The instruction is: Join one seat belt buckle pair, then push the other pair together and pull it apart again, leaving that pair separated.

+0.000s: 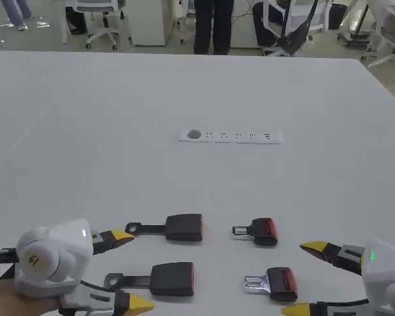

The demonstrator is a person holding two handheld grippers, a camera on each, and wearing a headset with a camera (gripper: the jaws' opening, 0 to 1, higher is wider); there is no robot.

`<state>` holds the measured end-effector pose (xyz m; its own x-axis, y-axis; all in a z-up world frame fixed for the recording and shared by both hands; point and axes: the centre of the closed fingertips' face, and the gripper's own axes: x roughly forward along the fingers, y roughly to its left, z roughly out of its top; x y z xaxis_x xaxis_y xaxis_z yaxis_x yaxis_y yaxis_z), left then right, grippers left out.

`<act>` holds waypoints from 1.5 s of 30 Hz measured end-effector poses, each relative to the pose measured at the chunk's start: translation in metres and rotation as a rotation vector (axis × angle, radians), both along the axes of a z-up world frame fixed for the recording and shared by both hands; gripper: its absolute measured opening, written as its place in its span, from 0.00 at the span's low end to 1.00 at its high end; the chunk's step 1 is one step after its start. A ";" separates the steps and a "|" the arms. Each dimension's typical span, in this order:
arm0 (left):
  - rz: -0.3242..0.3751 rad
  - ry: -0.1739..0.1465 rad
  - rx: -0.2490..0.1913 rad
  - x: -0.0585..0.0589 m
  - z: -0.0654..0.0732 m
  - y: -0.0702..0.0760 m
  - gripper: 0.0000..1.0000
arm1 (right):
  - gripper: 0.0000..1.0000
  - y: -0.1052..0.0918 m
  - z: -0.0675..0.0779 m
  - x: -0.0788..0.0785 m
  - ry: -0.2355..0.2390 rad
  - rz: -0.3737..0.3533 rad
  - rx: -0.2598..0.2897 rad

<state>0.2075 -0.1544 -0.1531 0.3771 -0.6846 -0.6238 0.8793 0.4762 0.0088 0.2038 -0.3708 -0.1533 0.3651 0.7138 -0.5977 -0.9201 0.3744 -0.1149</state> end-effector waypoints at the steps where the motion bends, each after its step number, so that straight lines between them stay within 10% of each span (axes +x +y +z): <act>1: -0.014 0.009 0.008 -0.001 -0.002 -0.003 0.71 | 0.60 -0.001 -0.002 0.001 -0.001 0.012 -0.013; 26: -0.239 0.167 0.205 -0.001 -0.042 -0.022 0.44 | 0.39 -0.003 -0.040 0.007 0.024 0.237 -0.271; 45: -0.333 0.168 0.321 -0.001 -0.053 -0.025 0.33 | 0.32 -0.003 -0.051 0.006 0.055 0.311 -0.327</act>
